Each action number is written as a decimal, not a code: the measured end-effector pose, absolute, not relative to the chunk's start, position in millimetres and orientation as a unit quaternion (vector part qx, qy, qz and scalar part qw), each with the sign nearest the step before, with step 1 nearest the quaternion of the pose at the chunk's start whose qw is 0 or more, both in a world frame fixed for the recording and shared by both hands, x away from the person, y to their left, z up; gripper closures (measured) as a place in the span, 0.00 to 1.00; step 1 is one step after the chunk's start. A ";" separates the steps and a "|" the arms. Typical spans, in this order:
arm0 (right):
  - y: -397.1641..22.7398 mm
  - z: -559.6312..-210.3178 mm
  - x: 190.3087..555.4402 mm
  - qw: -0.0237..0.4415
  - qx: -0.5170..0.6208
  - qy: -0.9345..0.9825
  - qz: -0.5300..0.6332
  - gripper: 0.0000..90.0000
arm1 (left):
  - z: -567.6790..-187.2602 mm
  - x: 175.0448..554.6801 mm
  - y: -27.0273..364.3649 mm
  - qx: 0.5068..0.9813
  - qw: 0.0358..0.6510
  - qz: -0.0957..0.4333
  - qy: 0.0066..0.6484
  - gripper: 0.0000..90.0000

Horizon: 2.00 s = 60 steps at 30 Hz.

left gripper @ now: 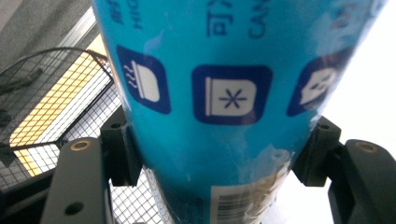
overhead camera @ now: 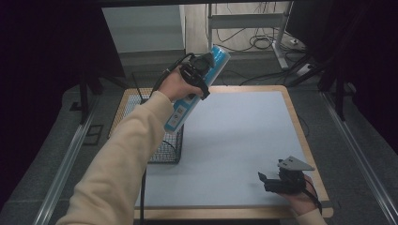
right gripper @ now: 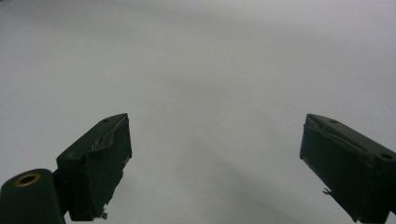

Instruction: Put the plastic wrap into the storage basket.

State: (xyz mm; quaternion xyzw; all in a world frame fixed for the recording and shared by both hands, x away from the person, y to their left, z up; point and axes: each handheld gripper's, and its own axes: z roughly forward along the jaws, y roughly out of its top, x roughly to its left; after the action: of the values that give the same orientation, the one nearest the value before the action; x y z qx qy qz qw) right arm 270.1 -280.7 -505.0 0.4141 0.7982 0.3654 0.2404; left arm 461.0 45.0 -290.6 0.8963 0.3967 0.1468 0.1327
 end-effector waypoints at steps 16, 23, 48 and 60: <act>-280.5 -503.4 268.8 0.247 0.415 0.792 0.373 0.11 | -300.0 461.4 76.0 0.886 0.123 0.147 0.423 0.35; -279.5 -503.8 268.8 0.245 0.414 0.794 0.372 0.11 | -307.4 462.9 89.7 0.881 0.116 0.148 0.433 0.35; -279.1 -505.5 269.5 0.243 0.413 0.797 0.369 0.11 | -355.8 483.3 121.1 0.867 0.084 0.135 0.472 0.35; -278.9 -506.0 269.7 0.244 0.412 0.798 0.367 0.11 | -385.0 497.4 131.0 0.860 0.070 0.127 0.489 0.35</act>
State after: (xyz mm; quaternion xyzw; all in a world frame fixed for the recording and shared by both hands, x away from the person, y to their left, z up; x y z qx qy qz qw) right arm 269.7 -278.9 -506.0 0.4117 0.7979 0.3666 0.2440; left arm 497.4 131.0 -385.0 0.8599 0.4894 0.1274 0.0699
